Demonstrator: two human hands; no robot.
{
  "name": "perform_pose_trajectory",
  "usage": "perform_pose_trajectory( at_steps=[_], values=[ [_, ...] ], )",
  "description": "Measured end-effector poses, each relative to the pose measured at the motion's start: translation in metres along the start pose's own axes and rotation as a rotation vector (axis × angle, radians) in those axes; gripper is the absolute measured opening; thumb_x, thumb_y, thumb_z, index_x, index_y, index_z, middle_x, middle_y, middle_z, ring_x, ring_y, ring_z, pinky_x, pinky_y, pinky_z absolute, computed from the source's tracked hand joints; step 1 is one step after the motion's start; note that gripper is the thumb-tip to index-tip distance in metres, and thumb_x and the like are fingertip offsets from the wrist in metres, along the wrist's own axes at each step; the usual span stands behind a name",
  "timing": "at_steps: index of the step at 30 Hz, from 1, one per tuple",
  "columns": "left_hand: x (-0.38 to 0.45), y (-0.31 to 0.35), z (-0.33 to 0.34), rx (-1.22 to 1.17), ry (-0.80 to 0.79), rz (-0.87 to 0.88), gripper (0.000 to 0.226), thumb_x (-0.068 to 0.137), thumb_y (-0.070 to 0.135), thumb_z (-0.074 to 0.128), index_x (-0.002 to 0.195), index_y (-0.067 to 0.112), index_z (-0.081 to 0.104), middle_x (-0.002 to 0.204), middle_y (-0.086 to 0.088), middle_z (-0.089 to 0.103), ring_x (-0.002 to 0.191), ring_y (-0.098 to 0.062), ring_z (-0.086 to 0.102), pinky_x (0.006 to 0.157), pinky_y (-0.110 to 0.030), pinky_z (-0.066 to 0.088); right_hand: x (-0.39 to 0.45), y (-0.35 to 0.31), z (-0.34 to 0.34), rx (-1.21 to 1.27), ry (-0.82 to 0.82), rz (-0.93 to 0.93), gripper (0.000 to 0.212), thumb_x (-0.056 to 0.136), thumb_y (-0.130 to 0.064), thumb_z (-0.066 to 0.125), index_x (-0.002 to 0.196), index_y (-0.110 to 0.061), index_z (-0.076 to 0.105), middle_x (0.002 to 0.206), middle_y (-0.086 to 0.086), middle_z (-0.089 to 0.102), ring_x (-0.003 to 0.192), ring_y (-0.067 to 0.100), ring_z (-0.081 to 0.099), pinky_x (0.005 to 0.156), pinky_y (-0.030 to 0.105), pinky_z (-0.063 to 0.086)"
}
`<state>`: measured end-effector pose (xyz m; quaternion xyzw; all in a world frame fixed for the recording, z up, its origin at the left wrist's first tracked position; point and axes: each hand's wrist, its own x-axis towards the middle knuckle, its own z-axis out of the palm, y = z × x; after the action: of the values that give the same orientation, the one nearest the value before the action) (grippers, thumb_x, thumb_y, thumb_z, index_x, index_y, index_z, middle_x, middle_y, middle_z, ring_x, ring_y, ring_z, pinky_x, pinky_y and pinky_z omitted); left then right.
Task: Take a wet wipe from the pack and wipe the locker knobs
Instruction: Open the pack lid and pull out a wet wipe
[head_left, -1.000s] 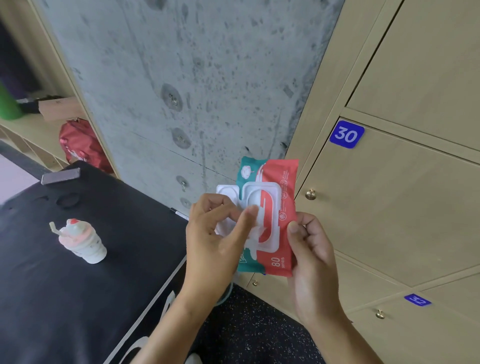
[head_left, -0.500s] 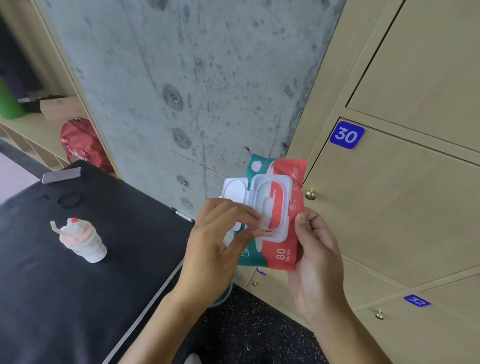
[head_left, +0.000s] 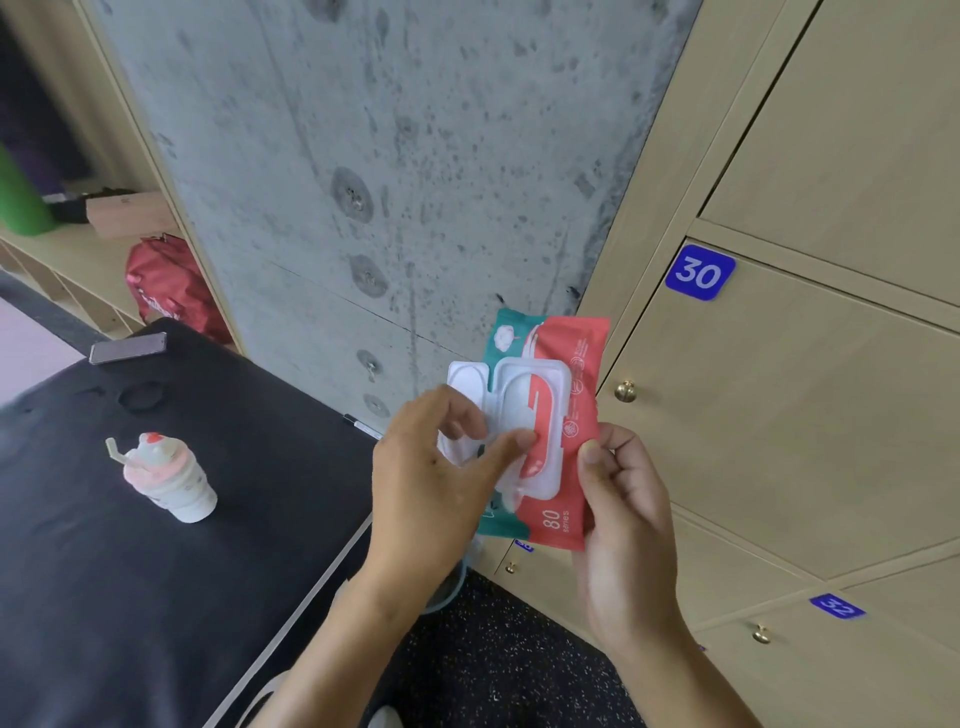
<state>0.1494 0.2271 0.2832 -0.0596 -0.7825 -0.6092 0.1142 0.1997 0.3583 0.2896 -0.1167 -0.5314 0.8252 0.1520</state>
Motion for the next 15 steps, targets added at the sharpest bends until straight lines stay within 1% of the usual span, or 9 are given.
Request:
perform_pose_trajectory(
  at_steps=[1,2,4,6,8,11,12,13,15],
  values=[
    [0.0011,-0.0012,0.0,0.013,-0.018,-0.004,0.035,0.072,0.051,0.084,0.08,0.029,0.058,0.087,0.011,0.064,0.079,-0.009,0.059,0.068,-0.031,0.051,0.0003,-0.0004,-0.0005,0.006,-0.007,0.003,0.018,0.089,-0.021,0.055,0.098,-0.006,0.058,0.087,0.015,0.071,0.075,0.022,0.068,0.069,0.038,0.058],
    [0.0021,-0.0035,-0.0007,0.022,-0.046,-0.022,0.041,0.071,0.057,0.082,0.088,0.031,0.055,0.097,0.013,0.062,0.09,-0.008,0.061,0.074,-0.033,0.054,0.0007,-0.0009,-0.001,0.017,-0.012,0.014,0.019,0.089,-0.021,0.055,0.099,-0.005,0.058,0.089,0.016,0.072,0.076,0.023,0.068,0.069,0.038,0.058],
    [0.0025,-0.0078,-0.0028,0.035,-0.125,-0.075,0.058,0.069,0.073,0.072,0.109,0.036,0.052,0.119,0.02,0.051,0.113,-0.008,0.057,0.089,-0.036,0.057,0.0016,-0.003,-0.0011,0.047,-0.02,0.049,0.024,0.089,-0.022,0.055,0.104,-0.002,0.058,0.094,0.019,0.072,0.08,0.026,0.069,0.071,0.039,0.059],
    [0.0008,-0.0106,-0.0042,-0.059,-0.222,-0.151,0.07,0.071,0.077,0.069,0.127,0.04,0.048,0.129,0.024,0.042,0.125,-0.008,0.054,0.095,-0.041,0.058,0.0031,-0.0042,-0.0016,0.08,-0.031,0.092,0.03,0.089,-0.021,0.055,0.109,0.001,0.057,0.099,0.021,0.072,0.084,0.028,0.07,0.075,0.041,0.059],
    [-0.0014,-0.009,-0.0041,-0.196,-0.294,-0.21,0.073,0.072,0.072,0.071,0.135,0.045,0.047,0.133,0.021,0.041,0.128,-0.011,0.057,0.095,-0.046,0.059,0.0041,-0.0051,-0.0012,0.104,-0.048,0.129,0.031,0.091,-0.02,0.054,0.113,0.002,0.056,0.105,0.022,0.072,0.089,0.029,0.071,0.08,0.046,0.058],
    [-0.003,-0.0055,-0.0045,-0.244,-0.307,-0.264,0.08,0.069,0.068,0.08,0.137,0.051,0.043,0.139,0.014,0.038,0.127,-0.023,0.06,0.097,-0.044,0.059,0.0066,-0.0038,-0.0021,0.126,-0.047,0.14,0.03,0.095,-0.018,0.052,0.116,0.004,0.055,0.111,0.025,0.07,0.092,0.031,0.07,0.083,0.048,0.058],
    [-0.0024,-0.0043,-0.0054,-0.289,-0.307,-0.297,0.081,0.067,0.064,0.084,0.136,0.05,0.044,0.142,0.01,0.042,0.124,-0.026,0.063,0.095,-0.045,0.06,0.0072,-0.0038,-0.0021,0.134,-0.043,0.146,0.029,0.095,-0.017,0.051,0.116,0.004,0.055,0.11,0.025,0.071,0.092,0.03,0.071,0.08,0.046,0.059],
    [-0.0015,-0.0031,-0.0064,-0.372,-0.305,-0.335,0.081,0.065,0.056,0.089,0.134,0.047,0.047,0.142,0.004,0.049,0.119,-0.029,0.068,0.09,-0.049,0.062,0.008,-0.004,-0.0025,0.136,-0.043,0.152,0.028,0.096,-0.017,0.051,0.115,0.003,0.055,0.11,0.025,0.071,0.091,0.03,0.071,0.077,0.043,0.061],
    [0.0007,-0.0017,-0.0094,-0.525,-0.284,-0.391,0.078,0.062,0.038,0.093,0.127,0.035,0.052,0.13,-0.008,0.067,0.102,-0.033,0.077,0.083,-0.058,0.062,0.0091,-0.0048,-0.0024,0.095,-0.045,0.139,0.026,0.094,-0.017,0.054,0.113,0.001,0.055,0.107,0.024,0.072,0.087,0.029,0.072,0.072,0.041,0.062]
  ],
)
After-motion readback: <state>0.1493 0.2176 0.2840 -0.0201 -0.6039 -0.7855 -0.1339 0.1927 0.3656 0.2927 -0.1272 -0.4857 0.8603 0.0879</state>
